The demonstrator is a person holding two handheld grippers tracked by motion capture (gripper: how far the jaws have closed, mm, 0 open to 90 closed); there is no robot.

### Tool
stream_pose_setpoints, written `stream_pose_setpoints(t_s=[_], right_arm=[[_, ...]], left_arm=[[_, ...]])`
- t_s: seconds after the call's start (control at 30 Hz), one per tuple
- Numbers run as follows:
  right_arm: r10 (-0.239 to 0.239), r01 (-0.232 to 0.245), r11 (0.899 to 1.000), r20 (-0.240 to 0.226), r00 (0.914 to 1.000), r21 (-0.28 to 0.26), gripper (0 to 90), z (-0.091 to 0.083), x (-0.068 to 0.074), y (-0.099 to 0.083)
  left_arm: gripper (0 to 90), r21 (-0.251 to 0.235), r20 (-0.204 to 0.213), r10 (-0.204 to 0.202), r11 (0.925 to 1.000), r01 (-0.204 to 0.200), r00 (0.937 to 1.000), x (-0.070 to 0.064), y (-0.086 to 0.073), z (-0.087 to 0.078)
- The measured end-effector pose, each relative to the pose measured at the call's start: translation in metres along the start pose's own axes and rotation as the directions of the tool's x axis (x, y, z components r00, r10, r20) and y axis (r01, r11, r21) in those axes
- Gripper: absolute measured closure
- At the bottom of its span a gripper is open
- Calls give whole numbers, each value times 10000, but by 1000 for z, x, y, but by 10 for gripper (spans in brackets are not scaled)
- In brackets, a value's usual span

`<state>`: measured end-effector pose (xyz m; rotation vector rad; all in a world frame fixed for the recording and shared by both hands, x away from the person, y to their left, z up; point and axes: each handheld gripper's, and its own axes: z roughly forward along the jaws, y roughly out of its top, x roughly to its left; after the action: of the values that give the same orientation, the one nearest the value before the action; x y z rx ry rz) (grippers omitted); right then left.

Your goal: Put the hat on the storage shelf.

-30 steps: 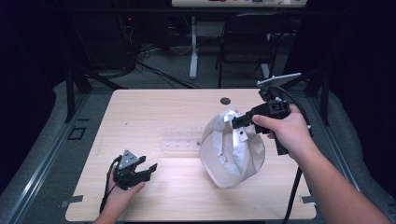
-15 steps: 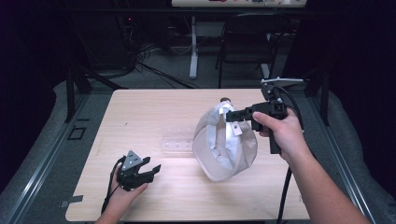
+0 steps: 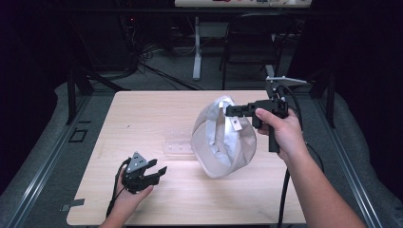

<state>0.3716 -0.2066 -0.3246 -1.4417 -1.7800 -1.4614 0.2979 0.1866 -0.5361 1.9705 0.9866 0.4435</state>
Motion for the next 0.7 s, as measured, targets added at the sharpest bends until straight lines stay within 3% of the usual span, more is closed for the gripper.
stream_pose_setpoints(t_s=[0.3,0.47,0.7], right_arm=[[-83,90,9996,245,9997,-274,821,-3,12,10],[-60,75,9986,298,9995,-516,821,-3,19,17],[3,20,9982,374,9993,-598,821,0,23,24]], left_arm=[[457,-175,619,21,9998,-10,9981,-18,19,2],[431,-80,768,282,9996,-277,9966,-30,32,7],[392,-521,774,833,9955,-794,9935,-54,56,12]])
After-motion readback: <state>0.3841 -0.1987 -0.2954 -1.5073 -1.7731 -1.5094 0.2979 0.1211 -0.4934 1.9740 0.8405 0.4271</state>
